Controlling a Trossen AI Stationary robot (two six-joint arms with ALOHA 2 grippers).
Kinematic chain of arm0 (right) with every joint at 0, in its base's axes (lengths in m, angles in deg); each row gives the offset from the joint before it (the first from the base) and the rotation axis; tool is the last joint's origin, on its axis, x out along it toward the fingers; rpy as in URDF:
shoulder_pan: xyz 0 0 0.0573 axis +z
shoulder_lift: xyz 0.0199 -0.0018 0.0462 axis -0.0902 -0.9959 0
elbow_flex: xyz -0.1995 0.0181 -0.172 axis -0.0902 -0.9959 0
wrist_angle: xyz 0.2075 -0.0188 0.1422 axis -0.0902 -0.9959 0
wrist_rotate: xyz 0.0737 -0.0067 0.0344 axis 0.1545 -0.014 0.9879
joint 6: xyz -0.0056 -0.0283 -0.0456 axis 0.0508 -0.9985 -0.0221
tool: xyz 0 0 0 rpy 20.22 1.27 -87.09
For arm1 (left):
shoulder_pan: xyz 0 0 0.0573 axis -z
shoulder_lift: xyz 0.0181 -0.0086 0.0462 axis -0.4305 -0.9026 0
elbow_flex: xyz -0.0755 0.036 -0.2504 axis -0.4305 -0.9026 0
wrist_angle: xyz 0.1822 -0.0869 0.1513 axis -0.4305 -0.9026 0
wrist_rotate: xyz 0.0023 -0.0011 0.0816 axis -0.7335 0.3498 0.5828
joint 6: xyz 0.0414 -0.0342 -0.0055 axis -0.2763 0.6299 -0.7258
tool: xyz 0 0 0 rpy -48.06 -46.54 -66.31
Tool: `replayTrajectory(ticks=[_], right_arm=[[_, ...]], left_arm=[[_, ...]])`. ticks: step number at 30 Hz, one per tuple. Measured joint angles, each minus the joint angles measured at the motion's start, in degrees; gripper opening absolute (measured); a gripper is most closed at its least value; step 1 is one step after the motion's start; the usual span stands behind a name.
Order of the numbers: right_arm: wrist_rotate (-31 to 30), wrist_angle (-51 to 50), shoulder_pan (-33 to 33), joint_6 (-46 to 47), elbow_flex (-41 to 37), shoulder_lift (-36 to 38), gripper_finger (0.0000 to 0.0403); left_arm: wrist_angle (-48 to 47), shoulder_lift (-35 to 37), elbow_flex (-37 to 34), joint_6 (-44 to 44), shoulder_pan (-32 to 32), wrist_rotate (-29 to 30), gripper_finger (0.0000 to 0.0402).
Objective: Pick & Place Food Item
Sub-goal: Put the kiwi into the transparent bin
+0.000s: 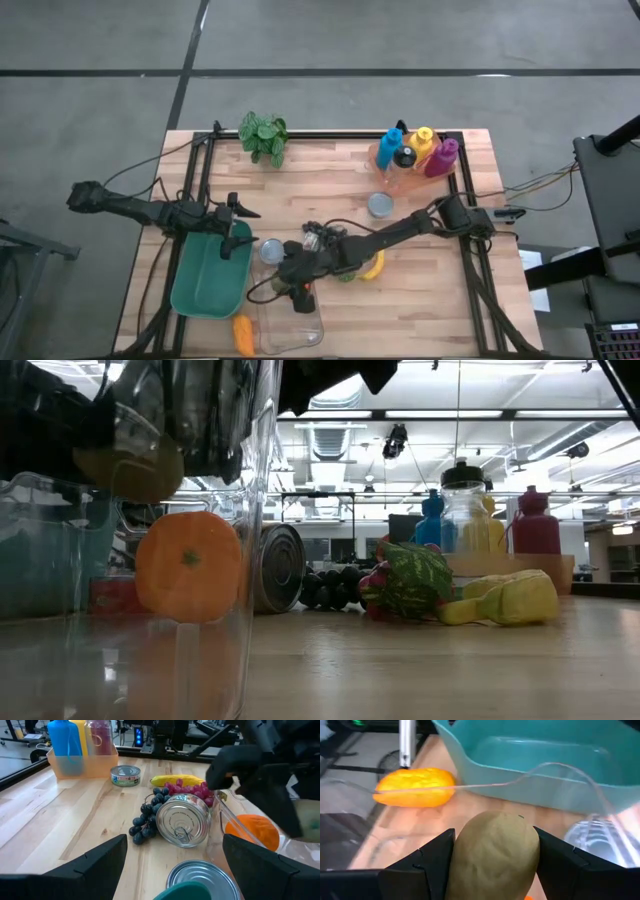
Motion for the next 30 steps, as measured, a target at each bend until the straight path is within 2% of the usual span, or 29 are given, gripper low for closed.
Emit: replayTrajectory(ticks=[6,30], right_arm=[[2.98,0.14,0.07,1.83,-0.14,-0.49,0.0228],[2.91,-2.99,2.65,10.33,0.36,-0.62,0.0228]], left_arm=[[0.0,-0.04,0.01,0.0,-0.02,0.0,0.0336],[0.02,-0.04,0.01,0.0,-0.01,0.01,0.0336]])
